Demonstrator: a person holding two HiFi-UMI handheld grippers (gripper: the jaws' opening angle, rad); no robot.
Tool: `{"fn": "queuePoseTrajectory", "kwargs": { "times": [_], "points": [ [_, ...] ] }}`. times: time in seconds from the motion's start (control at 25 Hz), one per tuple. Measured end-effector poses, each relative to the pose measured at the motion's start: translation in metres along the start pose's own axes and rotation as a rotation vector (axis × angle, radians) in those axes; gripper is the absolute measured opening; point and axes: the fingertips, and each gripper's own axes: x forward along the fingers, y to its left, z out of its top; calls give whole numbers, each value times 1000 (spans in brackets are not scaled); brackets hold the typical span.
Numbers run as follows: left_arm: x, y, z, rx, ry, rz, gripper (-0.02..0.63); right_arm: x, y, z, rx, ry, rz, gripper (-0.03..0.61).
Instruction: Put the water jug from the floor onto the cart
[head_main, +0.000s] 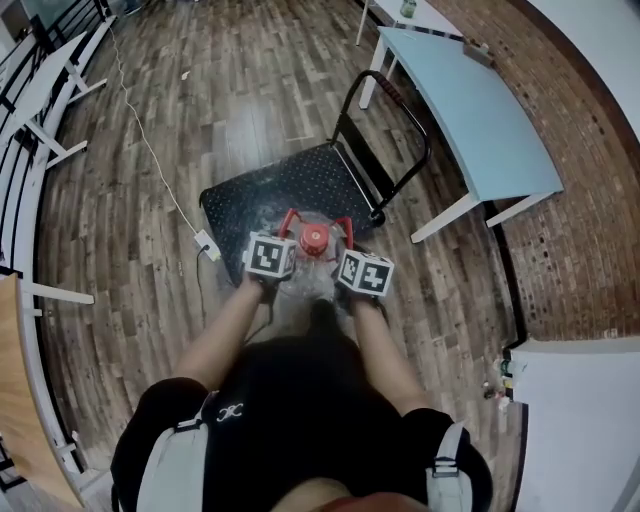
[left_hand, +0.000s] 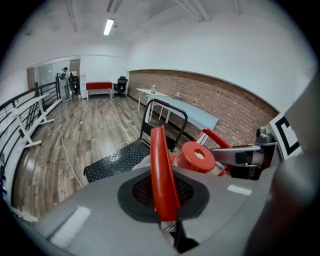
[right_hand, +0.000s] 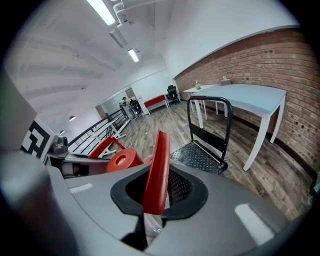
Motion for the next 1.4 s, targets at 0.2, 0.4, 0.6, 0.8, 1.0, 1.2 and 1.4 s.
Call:
{"fn": "queuePoseTrajectory", "kwargs": {
  "times": [0.2,0.4,0.6,0.8,1.0,1.2,1.4],
  "points": [
    [38,17,23,-60,24,23,2,45,-14,27,-35,64,41,52],
    [74,35,56,-91,25,60,2,91,-28,62,-71,107,86,52],
    [108,44,76,-138,45,114,2,126,-46,85,-102,161,122,51],
    [138,57,96,-180,50,135,2,163,-58,105,-111,212,164,51],
    [169,77,104,-209,49,132,2,204,-64,112,-110,256,153,51],
    [202,97,91,-233,75,140,2,240,-71,100,-110,292,152,52],
    [227,112,81,-246,92,138,2,271,-78,85,-144,303,125,52]
  ]
}}
